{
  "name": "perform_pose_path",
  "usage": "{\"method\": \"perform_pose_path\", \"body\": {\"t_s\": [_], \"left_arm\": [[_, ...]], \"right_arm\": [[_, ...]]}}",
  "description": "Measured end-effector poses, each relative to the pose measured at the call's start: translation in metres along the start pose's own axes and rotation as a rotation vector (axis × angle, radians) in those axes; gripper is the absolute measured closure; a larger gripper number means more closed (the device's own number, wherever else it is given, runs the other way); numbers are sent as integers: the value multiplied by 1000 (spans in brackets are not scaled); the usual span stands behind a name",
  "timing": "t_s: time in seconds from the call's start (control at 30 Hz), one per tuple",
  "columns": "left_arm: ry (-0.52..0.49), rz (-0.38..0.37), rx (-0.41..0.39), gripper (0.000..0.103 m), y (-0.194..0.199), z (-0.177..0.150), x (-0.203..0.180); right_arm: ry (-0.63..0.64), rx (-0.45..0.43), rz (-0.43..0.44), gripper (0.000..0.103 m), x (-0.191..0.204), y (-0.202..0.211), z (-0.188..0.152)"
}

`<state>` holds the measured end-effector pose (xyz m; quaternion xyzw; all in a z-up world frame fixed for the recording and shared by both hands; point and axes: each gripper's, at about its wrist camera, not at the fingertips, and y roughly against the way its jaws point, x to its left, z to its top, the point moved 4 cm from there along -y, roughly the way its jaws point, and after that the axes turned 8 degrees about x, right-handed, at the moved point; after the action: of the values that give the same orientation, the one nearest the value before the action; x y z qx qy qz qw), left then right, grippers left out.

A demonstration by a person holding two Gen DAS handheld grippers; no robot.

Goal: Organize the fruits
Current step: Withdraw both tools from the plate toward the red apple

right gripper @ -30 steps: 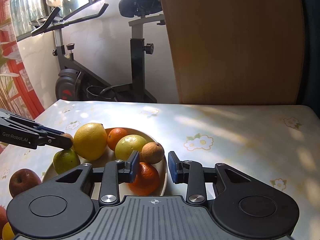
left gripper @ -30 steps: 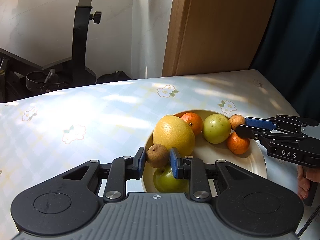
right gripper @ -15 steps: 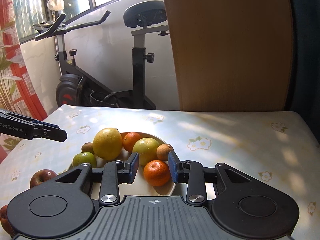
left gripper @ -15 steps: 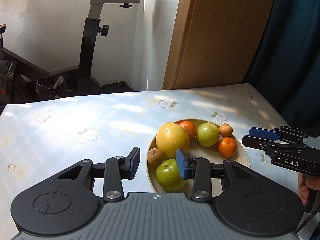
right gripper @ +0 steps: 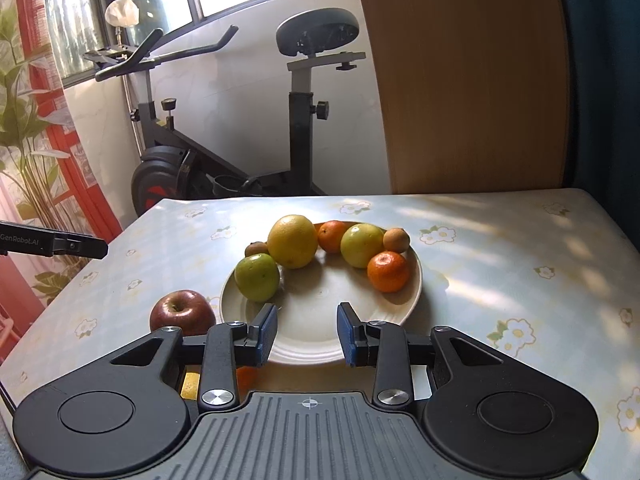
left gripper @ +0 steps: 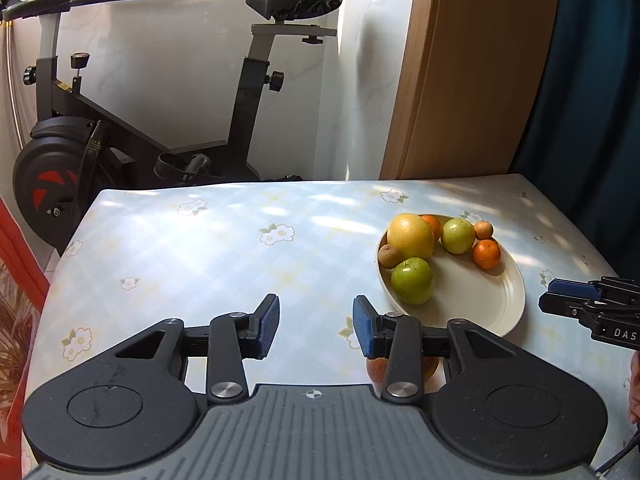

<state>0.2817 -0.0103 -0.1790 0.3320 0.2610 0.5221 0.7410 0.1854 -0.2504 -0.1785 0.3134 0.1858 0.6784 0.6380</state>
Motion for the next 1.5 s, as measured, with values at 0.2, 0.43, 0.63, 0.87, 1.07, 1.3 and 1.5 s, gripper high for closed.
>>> {"method": "perform_pose_path", "body": {"t_s": [0.2,0.43,0.63,0.87,1.07,1.3,1.5], "left_arm": [[4,-8,-20,60,22,-25,9],[37,-25,-2,60,20,-44,9],[87,-60,4,60,14,-61,6],[150,-71,34,60,11,-82,8],[181,-81,37,60,26,-88,22],[212,-98,32,59,35,-92,30],[218,-88,48,59,33,-98,34]], "right_arm": [[-112,-26,2,70,16,15,-21],[-109,13,19,71,50,6,-31],[-58,49,-5,70,74,4,-43],[-30,68,8,69,94,6,-49],[44,107,66,69,128,0,-59],[156,122,97,67,160,3,-67],[157,150,124,66,163,0,-75]]}}
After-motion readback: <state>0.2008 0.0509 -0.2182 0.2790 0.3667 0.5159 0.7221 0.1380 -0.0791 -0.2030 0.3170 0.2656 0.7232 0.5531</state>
